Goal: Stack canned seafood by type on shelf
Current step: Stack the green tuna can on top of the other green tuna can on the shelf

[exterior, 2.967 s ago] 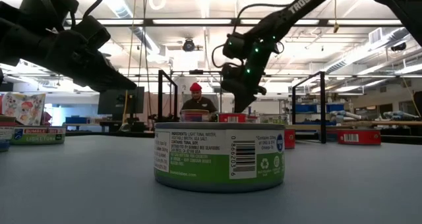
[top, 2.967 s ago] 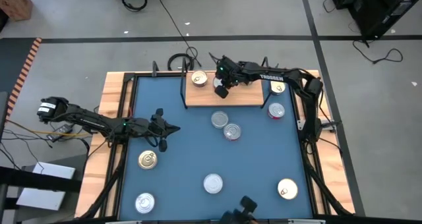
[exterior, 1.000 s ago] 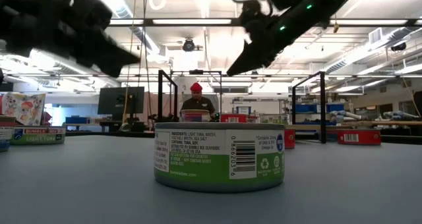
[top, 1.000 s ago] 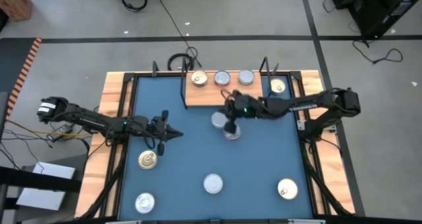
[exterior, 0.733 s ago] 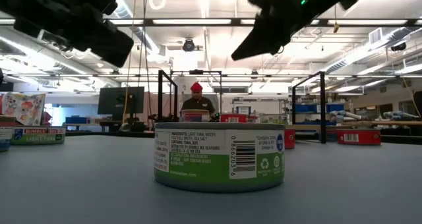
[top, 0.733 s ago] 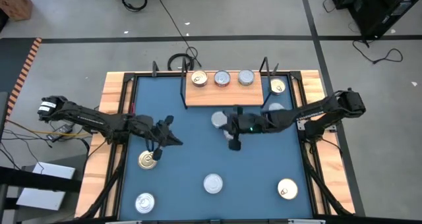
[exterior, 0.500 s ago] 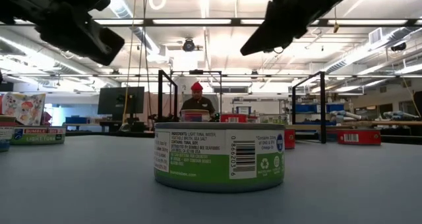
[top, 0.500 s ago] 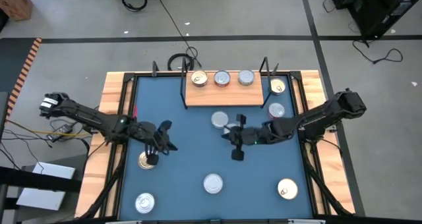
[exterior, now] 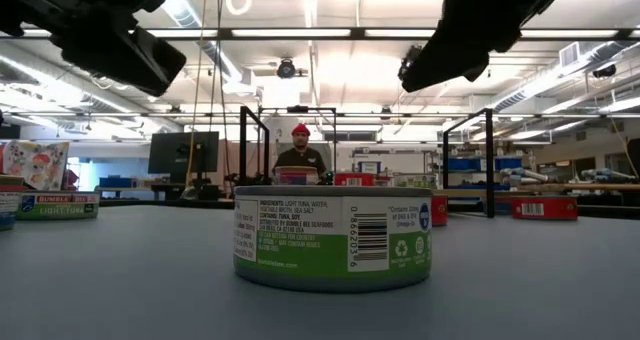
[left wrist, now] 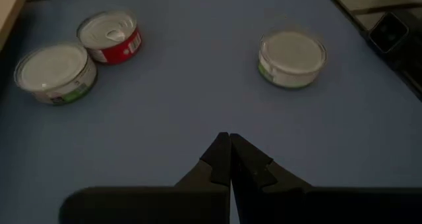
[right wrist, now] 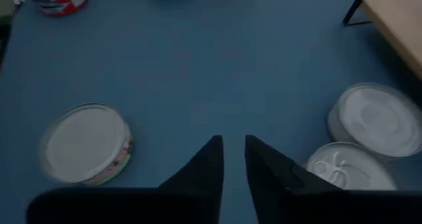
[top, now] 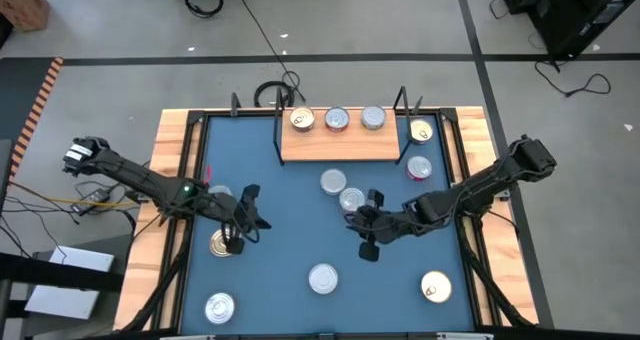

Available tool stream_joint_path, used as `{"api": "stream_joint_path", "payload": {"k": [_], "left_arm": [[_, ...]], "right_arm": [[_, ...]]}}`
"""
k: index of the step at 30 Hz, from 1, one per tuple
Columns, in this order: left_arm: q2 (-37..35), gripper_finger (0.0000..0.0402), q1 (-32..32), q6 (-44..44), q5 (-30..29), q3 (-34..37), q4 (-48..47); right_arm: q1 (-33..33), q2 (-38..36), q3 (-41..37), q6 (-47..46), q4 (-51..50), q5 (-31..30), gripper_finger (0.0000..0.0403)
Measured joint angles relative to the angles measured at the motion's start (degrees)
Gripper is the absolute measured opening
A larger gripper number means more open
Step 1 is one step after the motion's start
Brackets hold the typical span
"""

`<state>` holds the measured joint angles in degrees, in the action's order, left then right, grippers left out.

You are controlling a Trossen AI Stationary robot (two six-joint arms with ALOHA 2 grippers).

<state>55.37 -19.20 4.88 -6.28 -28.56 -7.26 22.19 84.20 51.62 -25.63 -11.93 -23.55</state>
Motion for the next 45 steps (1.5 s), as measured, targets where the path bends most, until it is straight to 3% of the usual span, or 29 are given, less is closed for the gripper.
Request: {"api": "stream_joint_path", "payload": {"k": [6, 13, 16, 22, 25, 33, 38, 45], "left_arm": [[7.7, 0.0006, 0.0, -2.8, -0.6, 0.0, 7.3], [14.5, 0.0006, 3.5, -9.5, -3.3, -0.4, 18.2], [16.5, 0.0005, 7.0, -12.3, -2.2, -3.2, 18.0], [21.4, 0.0002, 14.1, -21.1, 8.2, -11.5, 13.1], [24.6, 0.0002, 16.8, -25.1, 10.1, -14.7, 9.8], [34.0, 0.0012, 22.1, -33.1, 9.6, -22.7, 4.6], [40.0, 0.0035, 23.0, -36.9, 9.0, -26.9, 1.7], [46.5, 0.0082, 23.1, -43.6, 2.1, -30.3, 4.2]], "right_arm": [[0.1, 0.0, 0.0, -0.1, 3.1, 0.3, 0.0106], [-2.4, 0.0, 0.0, 3.2, 4.6, -0.1, 0.0108], [-2.6, 0.0, 0.0, 4.1, 4.6, -0.1, 0.0108], [-2.6, 0.0, 0.0, 7.6, 4.3, 0.2, 0.0101], [-2.7, 0.0, 0.0, 7.7, 1.4, 0.6, 0.0083], [-4.1, 0.1, 0.0, 7.6, -2.6, 1.0, 0.0037], [-4.3, 0.1, 0.0, 7.7, -2.5, 1.2, 0.0044], [-3.9, 0.1, 0.0, 5.9, -1.4, 1.2, 0.006]]}}
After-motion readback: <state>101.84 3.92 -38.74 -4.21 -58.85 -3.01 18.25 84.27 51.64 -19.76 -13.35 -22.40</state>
